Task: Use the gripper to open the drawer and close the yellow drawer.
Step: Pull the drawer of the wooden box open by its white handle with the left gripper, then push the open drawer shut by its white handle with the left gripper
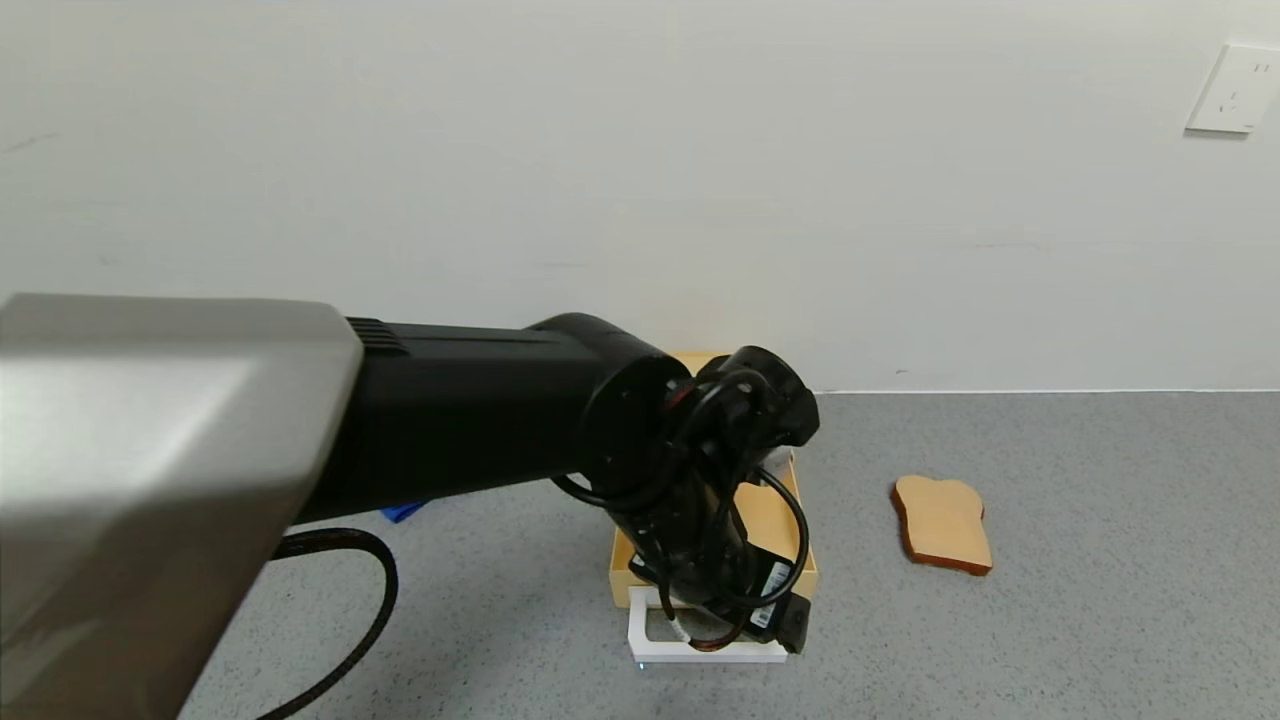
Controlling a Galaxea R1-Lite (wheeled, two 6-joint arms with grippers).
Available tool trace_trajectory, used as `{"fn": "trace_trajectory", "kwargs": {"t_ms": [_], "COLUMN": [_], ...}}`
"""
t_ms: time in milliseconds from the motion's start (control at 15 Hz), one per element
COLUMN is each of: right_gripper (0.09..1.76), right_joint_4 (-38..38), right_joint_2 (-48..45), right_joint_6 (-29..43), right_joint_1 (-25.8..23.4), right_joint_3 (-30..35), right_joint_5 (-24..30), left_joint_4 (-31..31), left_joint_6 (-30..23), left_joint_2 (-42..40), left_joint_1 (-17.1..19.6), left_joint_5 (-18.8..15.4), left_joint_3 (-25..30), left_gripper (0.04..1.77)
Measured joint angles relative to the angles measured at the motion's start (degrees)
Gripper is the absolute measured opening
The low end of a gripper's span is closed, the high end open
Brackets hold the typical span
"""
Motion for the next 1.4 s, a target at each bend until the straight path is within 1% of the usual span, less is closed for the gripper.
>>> {"fn": "trace_trajectory", "kwargs": {"t_ms": [67, 133, 200, 333, 667, 733, 867, 1067, 1400], "right_gripper": [1.71, 1.71, 1.71, 1.71, 1.71, 1.71, 1.71, 1.71, 1.71], "right_joint_4": [0.0, 0.0, 0.0, 0.0, 0.0, 0.0, 0.0, 0.0, 0.0], "right_joint_2": [0.0, 0.0, 0.0, 0.0, 0.0, 0.0, 0.0, 0.0, 0.0], "right_joint_6": [0.0, 0.0, 0.0, 0.0, 0.0, 0.0, 0.0, 0.0, 0.0], "right_joint_1": [0.0, 0.0, 0.0, 0.0, 0.0, 0.0, 0.0, 0.0, 0.0], "right_joint_3": [0.0, 0.0, 0.0, 0.0, 0.0, 0.0, 0.0, 0.0, 0.0], "right_joint_5": [0.0, 0.0, 0.0, 0.0, 0.0, 0.0, 0.0, 0.0, 0.0], "left_joint_4": [3.4, 5.5, 6.6, 7.2, 8.2, 9.1, 10.4, 10.9, 10.7], "left_joint_6": [0.0, -0.1, -0.2, -0.1, 0.4, 0.4, 0.4, 0.2, 0.0], "left_joint_2": [-0.9, -1.9, -3.0, -5.4, -10.7, -11.5, -12.8, -13.6, -13.8], "left_joint_1": [0.5, 1.1, 1.8, 4.4, 12.2, 13.3, 15.3, 17.1, 17.9], "left_joint_5": [1.7, 3.1, 4.0, 4.4, 3.4, 3.4, 1.9, 1.2, 1.1], "left_joint_3": [-1.4, -2.4, -2.9, -2.9, -2.1, -1.9, -1.5, -1.2, -1.2], "left_gripper": [1.72, 1.72, 1.72, 1.72, 1.72, 1.72, 1.72, 1.72, 1.72]}}
